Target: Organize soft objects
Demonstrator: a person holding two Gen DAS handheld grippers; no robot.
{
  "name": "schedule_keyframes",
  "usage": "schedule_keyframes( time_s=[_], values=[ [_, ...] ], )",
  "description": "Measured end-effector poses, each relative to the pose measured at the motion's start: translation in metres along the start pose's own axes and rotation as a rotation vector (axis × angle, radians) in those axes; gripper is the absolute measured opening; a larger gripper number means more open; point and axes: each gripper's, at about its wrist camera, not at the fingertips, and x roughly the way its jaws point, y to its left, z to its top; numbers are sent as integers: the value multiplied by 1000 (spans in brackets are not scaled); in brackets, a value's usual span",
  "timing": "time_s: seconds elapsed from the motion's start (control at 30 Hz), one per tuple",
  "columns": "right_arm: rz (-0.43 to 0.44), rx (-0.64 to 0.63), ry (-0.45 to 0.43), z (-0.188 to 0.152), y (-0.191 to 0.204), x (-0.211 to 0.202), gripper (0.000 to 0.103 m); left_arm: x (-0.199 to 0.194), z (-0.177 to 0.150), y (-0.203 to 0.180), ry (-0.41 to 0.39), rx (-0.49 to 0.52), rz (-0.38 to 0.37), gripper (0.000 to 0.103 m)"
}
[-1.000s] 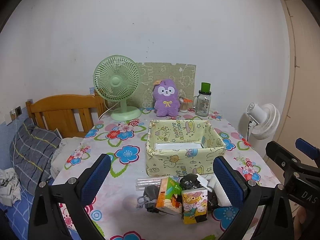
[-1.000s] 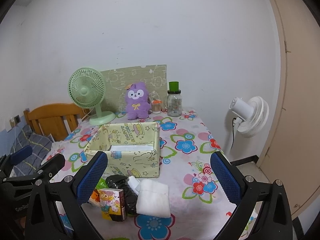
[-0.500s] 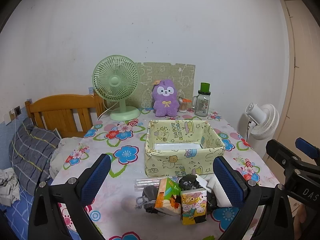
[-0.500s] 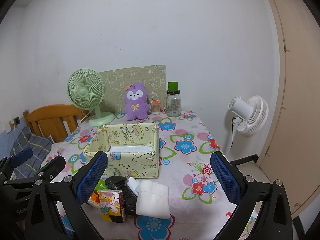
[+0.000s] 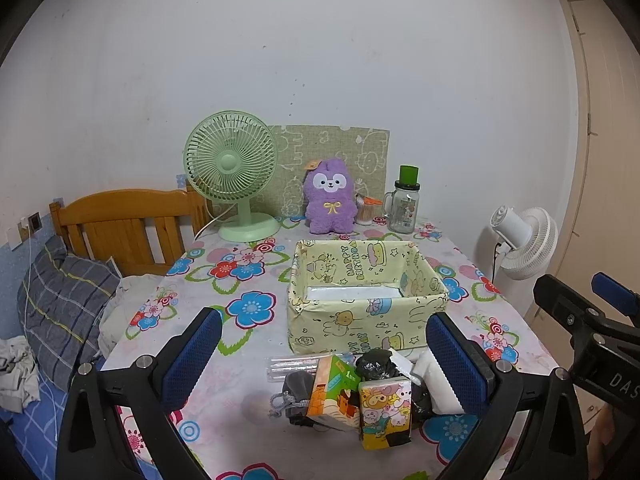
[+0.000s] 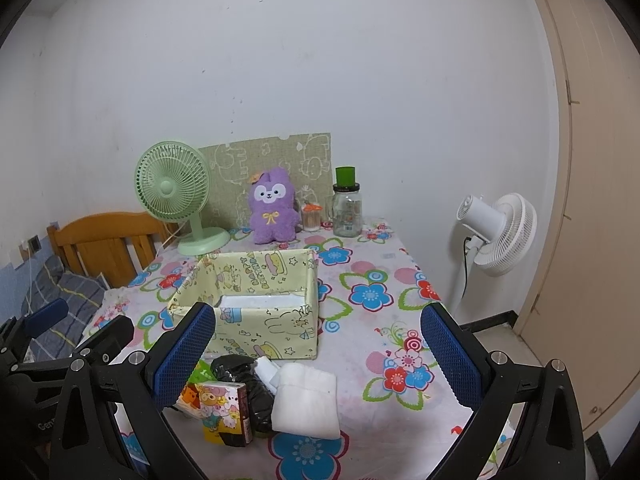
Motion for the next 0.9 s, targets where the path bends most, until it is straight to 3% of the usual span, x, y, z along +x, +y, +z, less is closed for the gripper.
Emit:
schedule_keyframes(
  time_s=[0.9],
  values=[
    [12,-11,-3,3,0,1,103,4,-3,-8,13,24,-23,102]
  ],
)
